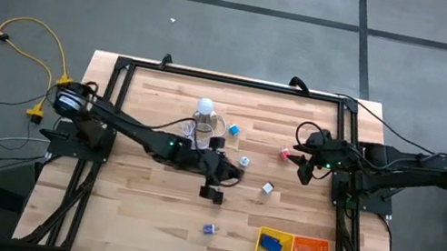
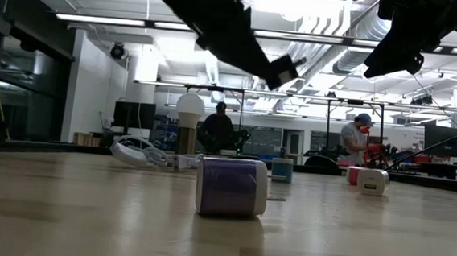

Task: Pick & Place Office items
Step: Put the left black charger adapter into the orange basket

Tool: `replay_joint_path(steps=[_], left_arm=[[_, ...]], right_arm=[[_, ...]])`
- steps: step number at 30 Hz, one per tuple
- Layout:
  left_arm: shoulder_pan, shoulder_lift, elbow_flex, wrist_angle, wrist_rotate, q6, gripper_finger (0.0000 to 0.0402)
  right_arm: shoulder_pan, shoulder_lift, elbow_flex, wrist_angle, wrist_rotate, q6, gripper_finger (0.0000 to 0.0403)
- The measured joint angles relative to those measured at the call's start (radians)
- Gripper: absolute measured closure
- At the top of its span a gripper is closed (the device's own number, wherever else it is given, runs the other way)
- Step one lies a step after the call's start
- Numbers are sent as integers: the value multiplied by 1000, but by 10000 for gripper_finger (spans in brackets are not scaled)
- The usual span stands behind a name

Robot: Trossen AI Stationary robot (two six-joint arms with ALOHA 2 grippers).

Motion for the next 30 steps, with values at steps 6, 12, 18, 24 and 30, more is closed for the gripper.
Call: replay_joint_path(steps=[6, 12, 18, 24, 30], left_arm=[[6, 67, 75, 19, 4, 19, 247], [5, 72, 80, 41, 3, 16, 247], [5, 73, 80, 57, 7, 0, 247], [4, 73, 79, 71, 8, 0, 247], [4, 73, 79, 74, 9, 0, 247]], right_arm=[[0, 0, 0, 7, 0, 0, 224], [0, -1, 0, 20, 0, 0, 224], [0, -1, 0, 27, 0, 0, 224], [0, 0, 0, 27, 0, 0, 224], [0, -1, 0, 28, 1, -6, 224]])
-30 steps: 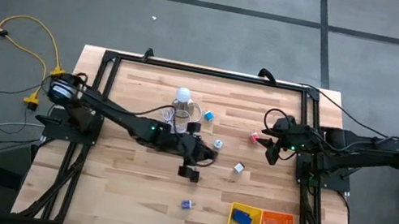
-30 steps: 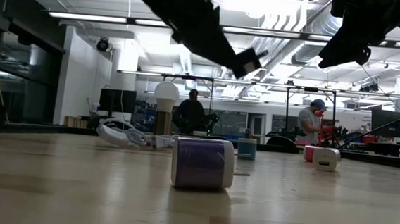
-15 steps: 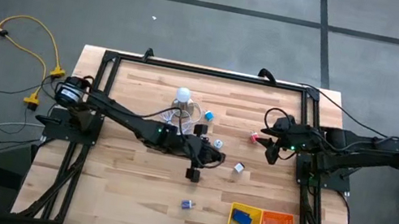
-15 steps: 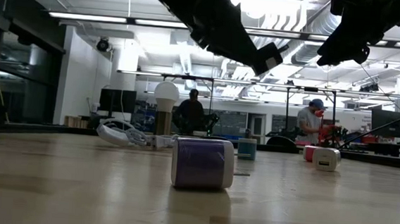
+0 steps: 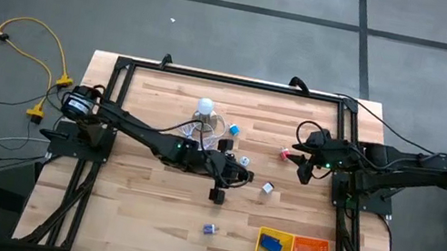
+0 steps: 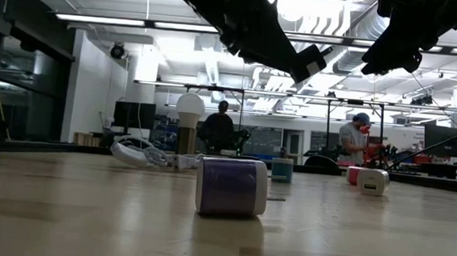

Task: Pick & Place Office items
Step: Put the left black charger adapter into the orange basket

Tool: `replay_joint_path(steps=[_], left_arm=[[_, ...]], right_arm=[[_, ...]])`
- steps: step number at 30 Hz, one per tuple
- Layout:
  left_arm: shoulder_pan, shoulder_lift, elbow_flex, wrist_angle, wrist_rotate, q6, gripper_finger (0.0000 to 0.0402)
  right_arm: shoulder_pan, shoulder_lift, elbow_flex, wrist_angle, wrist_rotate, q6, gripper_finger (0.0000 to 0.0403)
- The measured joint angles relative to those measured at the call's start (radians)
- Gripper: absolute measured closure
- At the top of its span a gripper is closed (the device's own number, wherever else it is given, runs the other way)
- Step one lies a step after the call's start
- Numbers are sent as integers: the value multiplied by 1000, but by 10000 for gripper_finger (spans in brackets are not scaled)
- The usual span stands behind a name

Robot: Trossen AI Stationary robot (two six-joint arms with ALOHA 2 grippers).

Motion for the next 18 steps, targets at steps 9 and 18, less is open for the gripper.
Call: replay_joint_path(steps=[9, 18], left_arm=[[0, 0, 0, 10, 1, 5, 247], [0, 0, 0, 94, 1, 27, 247]], right_arm=[[0, 0, 0, 91, 12, -102, 224], [9, 12, 0, 141, -17, -82, 224]])
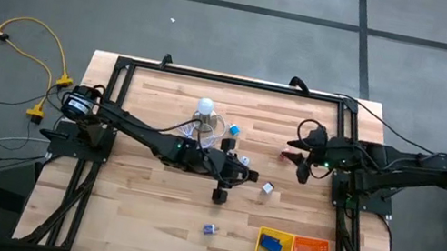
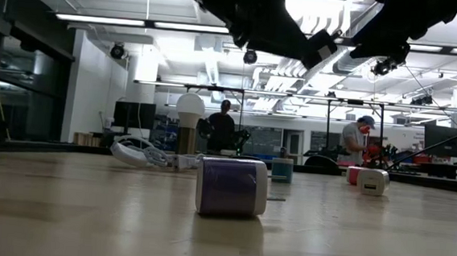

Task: Pick & Place Office items
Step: Put the left black charger adapter into the orange basket

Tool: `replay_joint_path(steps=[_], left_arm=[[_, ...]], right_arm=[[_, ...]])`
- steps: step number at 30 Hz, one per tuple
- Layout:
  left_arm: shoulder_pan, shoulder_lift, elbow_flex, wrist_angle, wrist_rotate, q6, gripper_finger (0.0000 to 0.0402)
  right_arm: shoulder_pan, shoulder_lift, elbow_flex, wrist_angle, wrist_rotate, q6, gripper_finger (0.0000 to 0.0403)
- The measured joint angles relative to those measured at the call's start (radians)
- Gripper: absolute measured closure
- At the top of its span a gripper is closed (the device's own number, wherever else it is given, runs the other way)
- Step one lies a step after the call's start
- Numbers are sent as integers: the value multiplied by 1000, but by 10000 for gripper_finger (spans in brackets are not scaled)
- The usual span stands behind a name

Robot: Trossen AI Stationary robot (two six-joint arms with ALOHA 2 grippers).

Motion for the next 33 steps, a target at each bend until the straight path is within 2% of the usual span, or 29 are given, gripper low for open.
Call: replay_joint_path(steps=[5, 9, 16, 20, 33], left_arm=[[7, 0, 0, 57, -1, -3, 247], [22, 0, 0, 77, -49, -36, 247], [59, 0, 0, 79, -77, -107, 247], [65, 0, 0, 79, -77, -105, 247], [55, -1, -1, 77, -37, -99, 248]], right_arm=[[13, 49, 0, 43, -120, -97, 224], [37, 113, 0, 96, -198, -213, 224], [82, 219, 0, 182, -161, -359, 224], [86, 260, 0, 217, -102, -361, 224], [86, 274, 0, 260, -120, -360, 224]])
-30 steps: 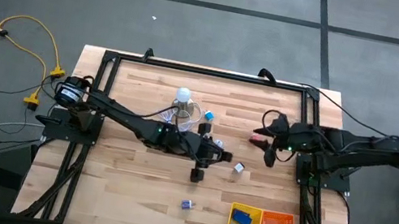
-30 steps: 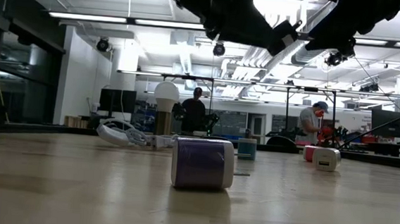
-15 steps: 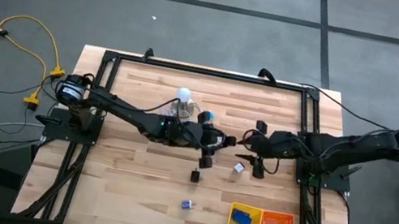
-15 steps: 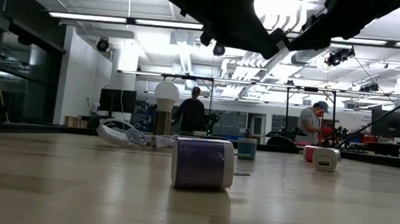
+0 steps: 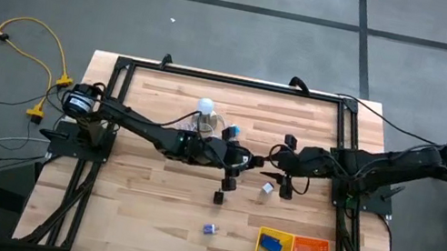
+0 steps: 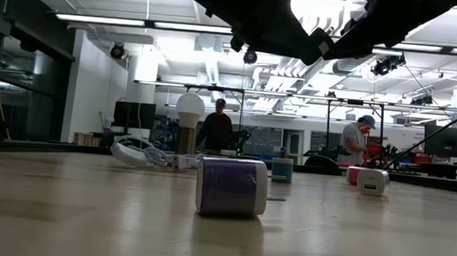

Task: Pick & Place Office items
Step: Put the left black charger adapter into the orange basket

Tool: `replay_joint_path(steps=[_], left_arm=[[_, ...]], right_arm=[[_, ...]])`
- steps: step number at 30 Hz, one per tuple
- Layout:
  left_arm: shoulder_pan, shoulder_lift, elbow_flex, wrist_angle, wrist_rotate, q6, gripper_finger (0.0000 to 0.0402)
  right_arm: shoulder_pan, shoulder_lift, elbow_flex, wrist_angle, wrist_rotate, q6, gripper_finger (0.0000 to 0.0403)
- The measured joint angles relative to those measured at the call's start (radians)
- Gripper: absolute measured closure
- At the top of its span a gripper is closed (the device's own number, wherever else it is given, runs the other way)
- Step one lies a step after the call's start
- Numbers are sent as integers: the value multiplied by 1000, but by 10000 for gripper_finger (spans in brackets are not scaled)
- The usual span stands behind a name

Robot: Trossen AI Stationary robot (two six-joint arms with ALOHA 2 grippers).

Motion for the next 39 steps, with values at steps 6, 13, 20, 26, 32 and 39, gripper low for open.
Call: replay_joint_path(steps=[6, 13, 20, 26, 32, 39], left_arm=[[-5, 0, 0, 1, 6, 0, 248], [-11, 0, 0, 8, 19, 11, 248], [-11, 0, 0, 9, 19, 19, 248], [-11, 0, 0, 10, 19, 19, 248], [-11, 0, 0, 31, 16, 27, 248], [-11, 0, 0, 40, 22, 27, 248]], right_arm=[[1, 0, 0, 4, -1, 1, 224], [0, 0, 0, 17, 1, 10, 224], [0, 0, 0, 25, -25, 11, 224], [0, 0, 0, 66, -51, 10, 224], [0, 6, 0, 68, -52, 9, 224], [0, 6, 0, 68, -53, 11, 224]])
